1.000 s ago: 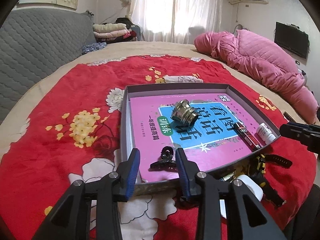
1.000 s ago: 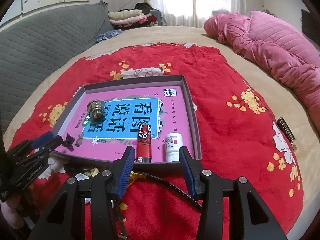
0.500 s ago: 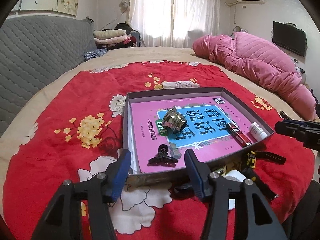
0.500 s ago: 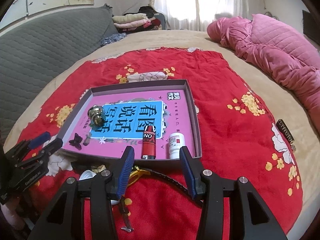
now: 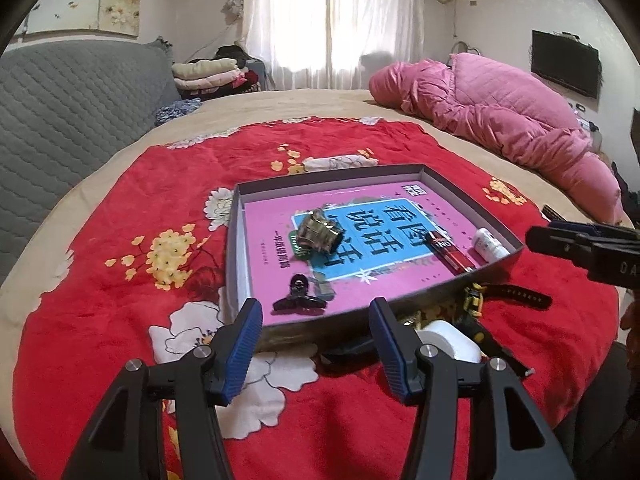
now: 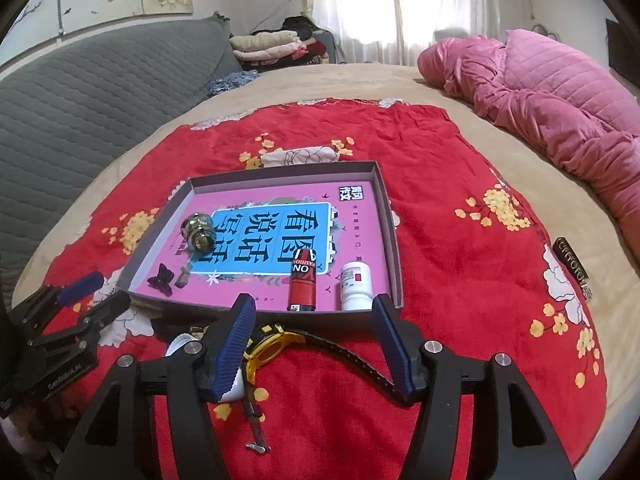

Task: Organize rigid objects
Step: 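Lower the black hair clip into the box and open the left gripper, then withdraw both grippers from the box toward the white cap and yellow watch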

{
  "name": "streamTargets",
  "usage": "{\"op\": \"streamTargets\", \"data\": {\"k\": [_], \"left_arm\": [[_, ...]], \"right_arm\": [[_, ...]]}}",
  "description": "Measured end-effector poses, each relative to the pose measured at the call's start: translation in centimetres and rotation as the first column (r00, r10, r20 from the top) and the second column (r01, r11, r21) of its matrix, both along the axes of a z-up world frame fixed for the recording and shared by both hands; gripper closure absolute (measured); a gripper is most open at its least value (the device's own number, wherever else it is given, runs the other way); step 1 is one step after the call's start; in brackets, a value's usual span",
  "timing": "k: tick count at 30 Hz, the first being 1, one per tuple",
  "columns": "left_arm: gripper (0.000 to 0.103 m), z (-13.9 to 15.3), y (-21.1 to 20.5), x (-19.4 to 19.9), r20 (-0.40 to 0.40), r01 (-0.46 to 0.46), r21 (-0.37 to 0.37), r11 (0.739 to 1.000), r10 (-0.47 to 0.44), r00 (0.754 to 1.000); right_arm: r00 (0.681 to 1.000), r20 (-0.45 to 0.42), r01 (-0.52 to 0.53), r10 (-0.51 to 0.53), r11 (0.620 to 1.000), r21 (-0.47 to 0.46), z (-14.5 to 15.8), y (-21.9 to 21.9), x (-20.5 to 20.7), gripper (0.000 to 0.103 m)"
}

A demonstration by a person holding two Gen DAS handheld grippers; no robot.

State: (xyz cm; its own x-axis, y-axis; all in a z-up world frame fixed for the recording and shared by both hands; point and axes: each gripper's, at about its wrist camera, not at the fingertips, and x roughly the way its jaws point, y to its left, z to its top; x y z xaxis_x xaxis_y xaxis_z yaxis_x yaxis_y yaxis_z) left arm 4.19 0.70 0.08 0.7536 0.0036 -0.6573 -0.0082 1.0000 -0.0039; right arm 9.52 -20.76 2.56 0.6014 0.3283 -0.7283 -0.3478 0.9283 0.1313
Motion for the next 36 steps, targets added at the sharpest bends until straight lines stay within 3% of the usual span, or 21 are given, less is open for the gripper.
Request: {"op": "streamTargets", "data": {"k": [16, 36], "left_arm": [[0.048, -0.4, -1.0, -0.6, -0.042, 0.022, 0.006, 1.0, -0.022, 0.999], [0.048, -0.4, -1.9, -1.5, -0.083, 0.063, -0.021, 0.998, -0.065, 0.994]], "right_arm": [[1.0, -0.022, -0.001, 0.002, 1.0, 0.015, -0.4, -0.2, -0.3, 0.04], [0.992, -0.1, -0.075, 0.075, 0.997, 0.004, -2.4, 0.8, -2.0, 0.04]]}}
